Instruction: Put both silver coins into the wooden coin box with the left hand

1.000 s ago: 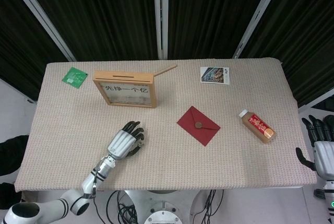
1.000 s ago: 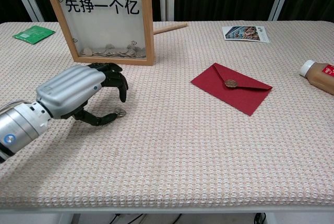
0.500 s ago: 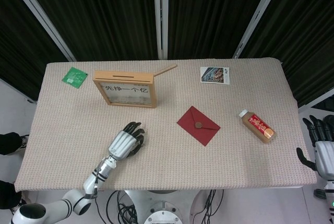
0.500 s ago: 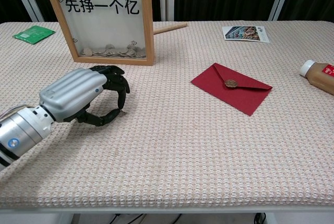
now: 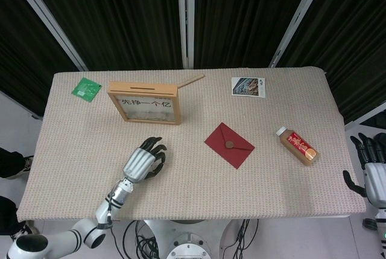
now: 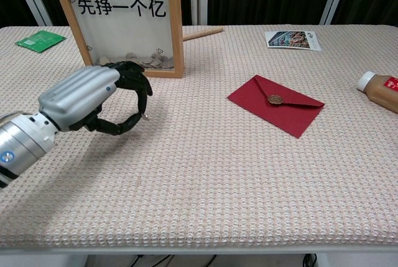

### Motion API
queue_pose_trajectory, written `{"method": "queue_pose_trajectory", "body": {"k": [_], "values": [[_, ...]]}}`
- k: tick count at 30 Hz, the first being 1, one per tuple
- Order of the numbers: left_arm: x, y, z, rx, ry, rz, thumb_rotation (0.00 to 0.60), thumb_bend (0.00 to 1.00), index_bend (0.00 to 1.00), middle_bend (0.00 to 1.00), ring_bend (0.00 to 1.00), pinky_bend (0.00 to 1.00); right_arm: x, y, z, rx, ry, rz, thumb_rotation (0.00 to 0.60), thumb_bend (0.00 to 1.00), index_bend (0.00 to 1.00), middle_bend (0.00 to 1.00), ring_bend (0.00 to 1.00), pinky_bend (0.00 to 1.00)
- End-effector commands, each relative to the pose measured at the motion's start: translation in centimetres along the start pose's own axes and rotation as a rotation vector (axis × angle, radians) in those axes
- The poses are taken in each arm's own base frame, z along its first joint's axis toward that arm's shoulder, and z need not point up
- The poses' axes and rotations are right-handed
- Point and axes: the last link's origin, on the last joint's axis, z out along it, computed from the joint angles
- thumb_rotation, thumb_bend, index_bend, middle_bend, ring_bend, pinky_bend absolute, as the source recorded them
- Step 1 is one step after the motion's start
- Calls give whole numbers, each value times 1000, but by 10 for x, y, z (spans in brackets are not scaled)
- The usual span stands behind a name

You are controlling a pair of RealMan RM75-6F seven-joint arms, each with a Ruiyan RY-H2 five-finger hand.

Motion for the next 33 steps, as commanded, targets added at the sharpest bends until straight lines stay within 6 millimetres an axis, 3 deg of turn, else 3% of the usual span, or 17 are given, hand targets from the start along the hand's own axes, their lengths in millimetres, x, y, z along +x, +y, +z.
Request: {"method": "queue_pose_trajectory", "body": {"k": [1,11,17,22,29,33], "values": [[35,-10,0,37,76,4,600,485,623,311,122,184,1,-1,0,3,5,-1,600,327,0,0,0,0],[168,-33,3,153,337,140,600,486,656,339,136,192,0,-5,2,18,6,-3,600,327,0,0,0,0],[216,-32,22,206,382,116,600,495,667,339,136,190,1,-9,3,30,16,-3,600,327,0,0,0,0],[227,-32,49,247,333,59,600,525,676,339,136,189,2,-12,3,35,21,4,600,327,0,0,0,0],[215,-41,97,334,223,57,600,530,675,339,136,189,3,-11,2,33,20,0,600,327,0,0,0,0],[208,-46,114,379,190,56,600,530,673,341,136,189,4,-8,2,21,23,5,600,327,0,0,0,0]]}}
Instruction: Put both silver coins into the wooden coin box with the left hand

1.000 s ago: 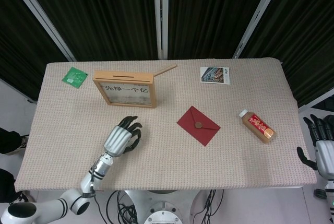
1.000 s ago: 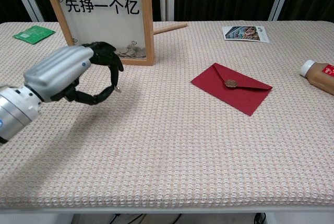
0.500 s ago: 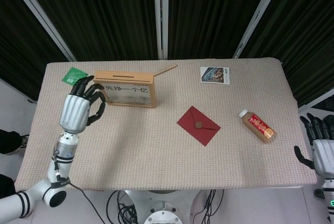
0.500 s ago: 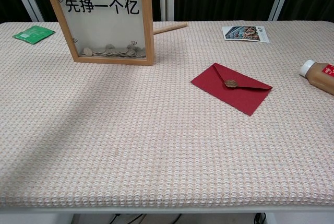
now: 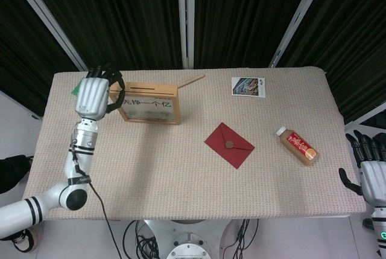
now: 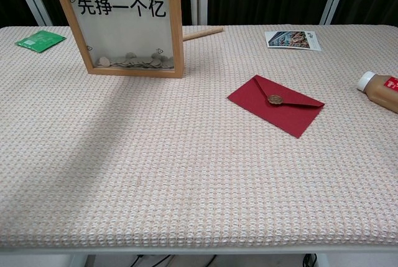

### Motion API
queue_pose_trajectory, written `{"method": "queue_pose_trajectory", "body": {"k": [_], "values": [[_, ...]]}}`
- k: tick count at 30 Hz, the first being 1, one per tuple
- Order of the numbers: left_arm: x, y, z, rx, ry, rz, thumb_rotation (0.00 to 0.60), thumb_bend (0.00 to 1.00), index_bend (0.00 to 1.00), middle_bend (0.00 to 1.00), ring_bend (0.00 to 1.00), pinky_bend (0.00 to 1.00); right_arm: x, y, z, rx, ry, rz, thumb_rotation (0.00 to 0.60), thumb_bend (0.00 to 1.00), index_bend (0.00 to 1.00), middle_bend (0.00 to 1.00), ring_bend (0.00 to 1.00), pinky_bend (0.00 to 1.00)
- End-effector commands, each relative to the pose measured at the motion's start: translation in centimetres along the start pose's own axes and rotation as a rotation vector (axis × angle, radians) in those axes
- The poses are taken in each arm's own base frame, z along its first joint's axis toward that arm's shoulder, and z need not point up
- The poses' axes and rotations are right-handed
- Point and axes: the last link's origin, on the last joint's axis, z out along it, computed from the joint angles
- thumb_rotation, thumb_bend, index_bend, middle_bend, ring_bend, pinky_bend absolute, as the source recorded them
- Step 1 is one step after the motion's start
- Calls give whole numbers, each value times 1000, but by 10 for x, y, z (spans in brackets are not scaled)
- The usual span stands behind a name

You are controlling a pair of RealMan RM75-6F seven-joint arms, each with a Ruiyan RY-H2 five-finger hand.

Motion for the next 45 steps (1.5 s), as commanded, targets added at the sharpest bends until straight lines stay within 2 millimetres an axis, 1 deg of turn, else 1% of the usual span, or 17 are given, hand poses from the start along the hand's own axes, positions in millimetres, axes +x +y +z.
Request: {"method": "queue_pose_trajectory", "body": {"k": [1,5,13,27,36,38,39,40,41,42,44,45], "values": [[-12,8,21,31,-41,9,600,530,670,341,136,191,0,3,0,-9,1,1,600,327,0,0,0,0],[-21,14,28,42,-67,8,600,532,663,343,136,194,0,6,1,-17,0,5,600,327,0,0,0,0],[-32,18,31,62,-88,5,600,533,665,348,137,185,-2,14,1,-34,-2,15,600,327,0,0,0,0],[-35,23,28,72,-98,9,600,533,669,350,142,185,-3,18,2,-34,-3,19,600,327,0,0,0,0],[-36,21,27,85,-107,-2,600,533,674,350,142,185,-3,17,2,-34,-5,15,600,327,0,0,0,0],[-36,21,27,85,-110,-1,600,533,662,350,142,185,-3,17,2,-35,-5,15,600,327,0,0,0,0],[-36,21,27,87,-112,-1,600,533,648,350,143,185,-3,17,2,-35,-5,15,600,327,0,0,0,0],[-6,23,53,63,-46,42,600,533,605,348,143,185,-2,17,2,-35,-4,15,600,327,0,0,0,0],[-36,16,28,66,-147,47,600,531,546,345,143,184,-2,17,2,-35,-4,15,600,327,0,0,0,0],[-39,14,23,67,-142,42,600,530,459,340,143,182,-2,16,2,-35,-5,15,600,327,0,0,0,0],[-38,15,24,62,-125,29,600,522,291,331,142,177,-2,16,2,-34,-4,15,600,327,0,0,0,0],[-37,16,24,62,-123,21,600,520,250,329,142,175,-2,16,2,-34,-4,14,600,327,0,0,0,0]]}}
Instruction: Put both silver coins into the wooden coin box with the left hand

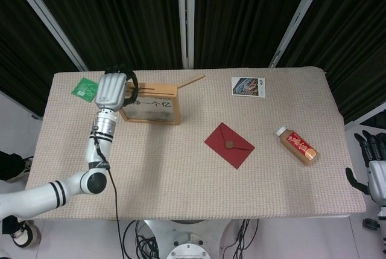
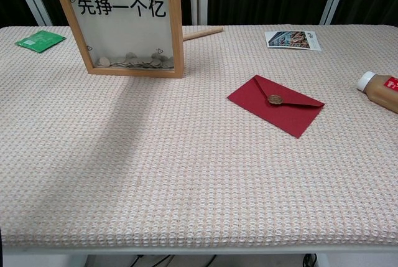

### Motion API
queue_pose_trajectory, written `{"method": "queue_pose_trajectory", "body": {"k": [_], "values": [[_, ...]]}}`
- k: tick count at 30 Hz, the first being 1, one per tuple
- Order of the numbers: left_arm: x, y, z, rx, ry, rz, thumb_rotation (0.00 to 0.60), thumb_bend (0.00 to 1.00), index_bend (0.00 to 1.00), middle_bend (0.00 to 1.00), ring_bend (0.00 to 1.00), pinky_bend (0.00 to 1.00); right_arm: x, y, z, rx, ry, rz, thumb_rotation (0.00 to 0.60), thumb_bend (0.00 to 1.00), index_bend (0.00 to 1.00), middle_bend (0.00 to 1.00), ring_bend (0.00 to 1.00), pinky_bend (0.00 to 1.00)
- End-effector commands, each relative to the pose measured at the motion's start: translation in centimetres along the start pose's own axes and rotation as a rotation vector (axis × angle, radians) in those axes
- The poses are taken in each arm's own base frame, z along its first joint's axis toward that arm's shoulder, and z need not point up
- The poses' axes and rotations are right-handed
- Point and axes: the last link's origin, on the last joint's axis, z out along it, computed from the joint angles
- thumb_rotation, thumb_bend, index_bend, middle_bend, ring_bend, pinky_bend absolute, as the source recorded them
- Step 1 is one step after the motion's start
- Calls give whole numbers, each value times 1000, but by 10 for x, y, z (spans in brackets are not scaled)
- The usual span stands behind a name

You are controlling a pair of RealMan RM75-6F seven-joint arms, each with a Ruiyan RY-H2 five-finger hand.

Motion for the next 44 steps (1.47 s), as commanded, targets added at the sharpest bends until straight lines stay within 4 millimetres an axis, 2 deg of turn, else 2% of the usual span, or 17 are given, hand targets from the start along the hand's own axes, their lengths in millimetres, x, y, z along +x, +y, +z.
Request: {"method": "queue_pose_trajectory", "body": {"k": [1,4,10,13,16,18,22,25,27,29,32,38,44], "values": [[-1,-2,-3,-4,14,-13,600,517,199,327,142,173,0,0,0,0,2,0,600,327,0,0,0,0],[1,-1,-4,-6,22,-28,600,514,126,325,142,171,1,0,0,-1,4,0,600,327,0,0,0,0],[14,4,-18,-43,63,-60,600,511,122,322,143,179,2,-3,0,9,6,-3,600,327,0,0,0,0],[25,4,-40,-95,107,-47,600,498,173,321,142,186,2,-4,-1,18,9,-3,600,327,0,0,0,0],[34,-6,-73,-159,114,-9,600,439,239,308,142,193,2,-5,-2,31,13,-10,600,327,0,0,0,0],[40,-20,-99,-198,105,44,600,374,261,297,142,191,2,-5,-3,43,16,-16,600,327,0,0,0,0],[46,-56,-142,-257,86,175,600,252,269,271,100,117,1,-6,-4,71,26,-27,600,326,0,0,0,0],[44,-84,-170,-267,43,261,600,214,266,235,76,104,-1,-9,-6,101,35,-55,600,323,0,0,0,0],[41,-104,-189,-250,25,333,600,206,238,223,70,108,-2,-9,-7,118,62,-138,600,313,0,0,0,0],[35,-121,-208,-223,-9,399,600,204,210,209,69,116,-7,-12,-11,135,67,-218,600,302,0,0,0,0],[24,-142,-232,-162,-74,430,600,207,173,171,48,122,-14,-20,-15,159,43,-226,600,297,0,0,0,0],[16,-166,-252,-55,-72,392,600,238,163,147,34,118,-19,-29,-14,162,15,-206,600,297,0,0,0,0],[19,-176,-259,-9,-38,378,600,271,163,121,22,98,-19,-29,-13,150,0,-187,600,298,0,0,0,0]]}}
